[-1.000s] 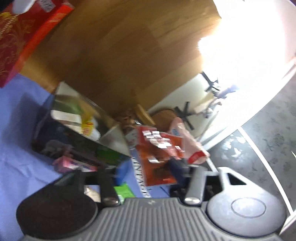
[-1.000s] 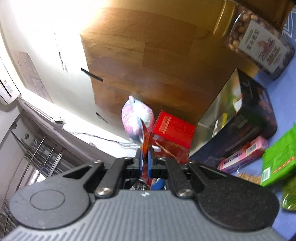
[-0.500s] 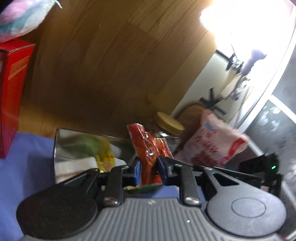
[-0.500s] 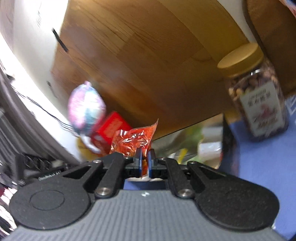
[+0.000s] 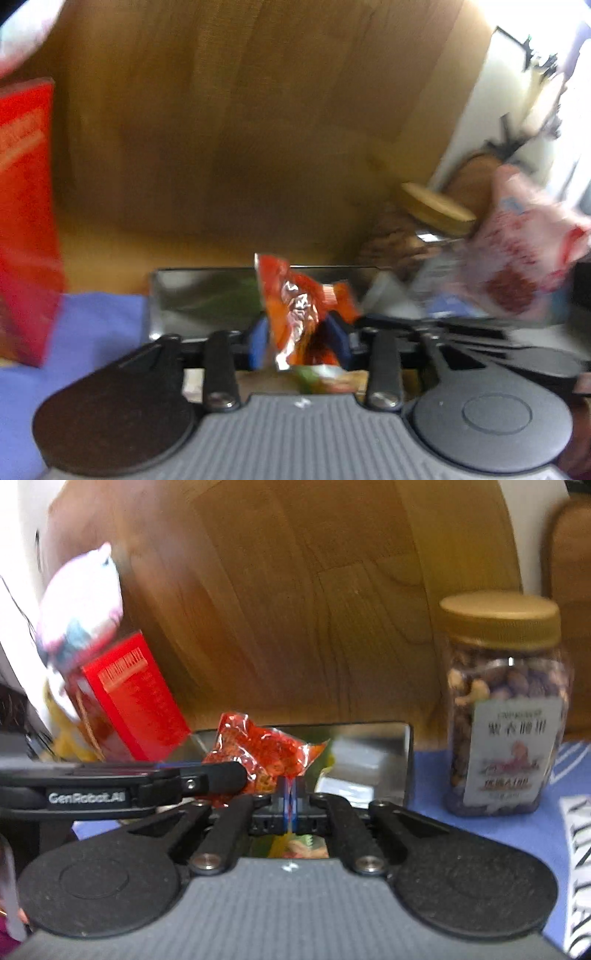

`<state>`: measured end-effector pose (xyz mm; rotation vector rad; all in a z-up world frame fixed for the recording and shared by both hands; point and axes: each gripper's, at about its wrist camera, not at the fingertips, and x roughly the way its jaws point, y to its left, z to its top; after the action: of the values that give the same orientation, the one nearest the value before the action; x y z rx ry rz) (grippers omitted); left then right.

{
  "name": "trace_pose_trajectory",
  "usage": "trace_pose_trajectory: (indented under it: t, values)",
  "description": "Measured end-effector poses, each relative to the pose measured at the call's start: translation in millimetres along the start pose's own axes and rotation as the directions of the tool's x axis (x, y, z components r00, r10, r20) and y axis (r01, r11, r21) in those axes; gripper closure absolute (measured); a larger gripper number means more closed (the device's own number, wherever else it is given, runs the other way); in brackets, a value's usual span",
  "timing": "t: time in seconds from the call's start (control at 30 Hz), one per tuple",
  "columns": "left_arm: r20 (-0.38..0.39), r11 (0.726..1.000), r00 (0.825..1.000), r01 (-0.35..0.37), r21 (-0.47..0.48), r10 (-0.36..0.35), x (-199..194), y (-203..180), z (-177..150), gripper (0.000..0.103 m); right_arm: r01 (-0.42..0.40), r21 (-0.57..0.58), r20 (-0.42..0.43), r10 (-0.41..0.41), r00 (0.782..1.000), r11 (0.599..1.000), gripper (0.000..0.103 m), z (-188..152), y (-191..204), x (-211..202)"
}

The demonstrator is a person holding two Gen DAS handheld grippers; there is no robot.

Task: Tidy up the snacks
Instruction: 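Open both tools to drop the red pack into the tin box, then move both tools down to the bright green snack pack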

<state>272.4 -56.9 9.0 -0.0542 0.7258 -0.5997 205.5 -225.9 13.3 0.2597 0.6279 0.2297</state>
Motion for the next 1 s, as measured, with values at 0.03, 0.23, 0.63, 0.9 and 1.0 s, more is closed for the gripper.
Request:
trace_pose_trajectory:
  t: [0.03, 0.23, 0.63, 0.9, 1.0]
  values:
    - [0.003, 0.999, 1.0, -0.031, 0.021, 0.031, 1.4, -1.4, -1.5, 0.063, 0.004, -0.015, 0.004, -0.004, 1.0, 1.0, 0.094, 0.2, 1.1, 1.1]
    - [0.044, 0.983, 0.987, -0.16, 0.091, 0.156, -9.6, -8.4, -11.4, 0.052, -0.006, -0.016, 0.047, 0.006, 0.999, 1.0, 0.094, -1.7, 1.9, -14.6]
    - [0.107, 0.97, 0.97, -0.228, 0.088, 0.219, -71.6, -35.7, -39.3, 0.052, -0.072, 0.111, 0.136, 0.057, 0.989, 0.991, 0.093, -42.0, 2.6, -101.9]
    - [0.064, 0.984, 0.982, -0.178, 0.023, 0.177, -99.4, -50.0, -86.3, 0.052, -0.014, 0.227, 0.204, -0.034, 0.978, 0.974, 0.072, -93.3, -27.5, -158.6]
    - [0.045, 0.985, 0.984, -0.171, 0.032, 0.17, -99.7, -57.4, -104.3, 0.052, 0.014, 0.265, 0.191, -0.067, 0.979, 0.964, 0.069, -109.0, -39.9, -167.5]
